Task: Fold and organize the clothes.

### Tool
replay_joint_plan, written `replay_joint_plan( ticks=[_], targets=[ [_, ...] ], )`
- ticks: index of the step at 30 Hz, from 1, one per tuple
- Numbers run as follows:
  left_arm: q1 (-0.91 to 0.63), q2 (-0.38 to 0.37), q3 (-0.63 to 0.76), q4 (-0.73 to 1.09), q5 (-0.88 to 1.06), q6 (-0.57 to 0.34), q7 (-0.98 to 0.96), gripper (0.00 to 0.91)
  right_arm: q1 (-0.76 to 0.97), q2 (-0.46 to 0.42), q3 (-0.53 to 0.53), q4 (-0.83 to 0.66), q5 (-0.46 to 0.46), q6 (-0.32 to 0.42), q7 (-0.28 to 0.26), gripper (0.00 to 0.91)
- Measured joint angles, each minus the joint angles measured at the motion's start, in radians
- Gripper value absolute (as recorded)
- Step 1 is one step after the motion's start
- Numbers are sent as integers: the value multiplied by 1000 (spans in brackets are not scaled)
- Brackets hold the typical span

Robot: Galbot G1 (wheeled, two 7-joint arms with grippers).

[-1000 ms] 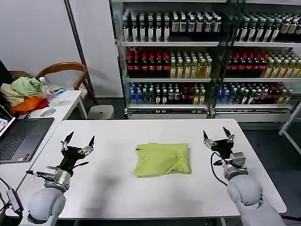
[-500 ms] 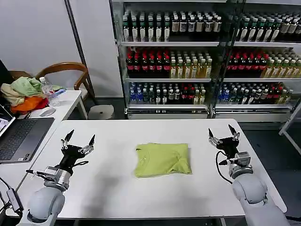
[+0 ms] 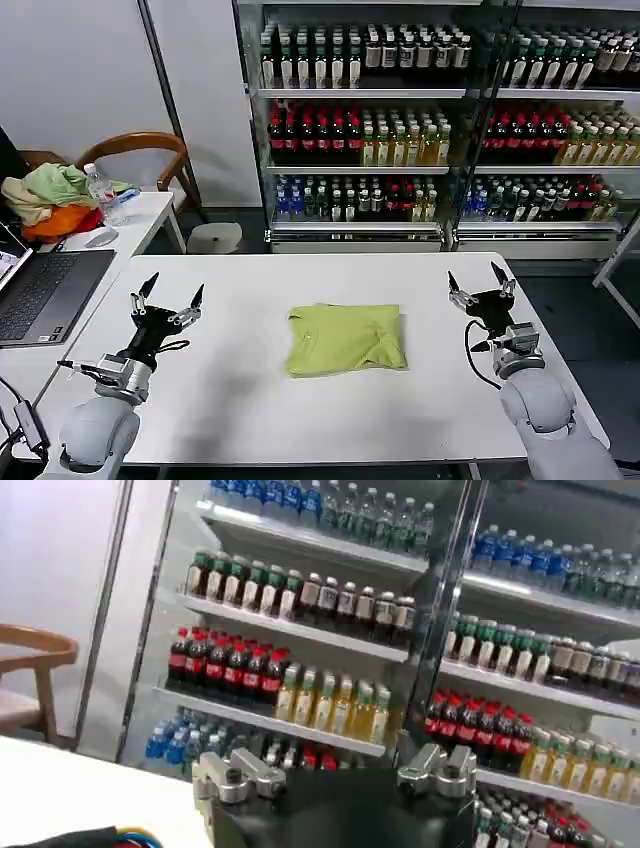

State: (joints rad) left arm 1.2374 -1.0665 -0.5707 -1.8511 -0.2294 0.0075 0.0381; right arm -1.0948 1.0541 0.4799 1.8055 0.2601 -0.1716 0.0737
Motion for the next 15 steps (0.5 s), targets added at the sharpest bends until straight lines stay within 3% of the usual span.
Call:
replay_joint_plan(
  ticks=[15],
  targets=[
    [-2,1,-3,8,31,-36,13,907,-18,4,25,0,-34,28,-25,907]
  ],
)
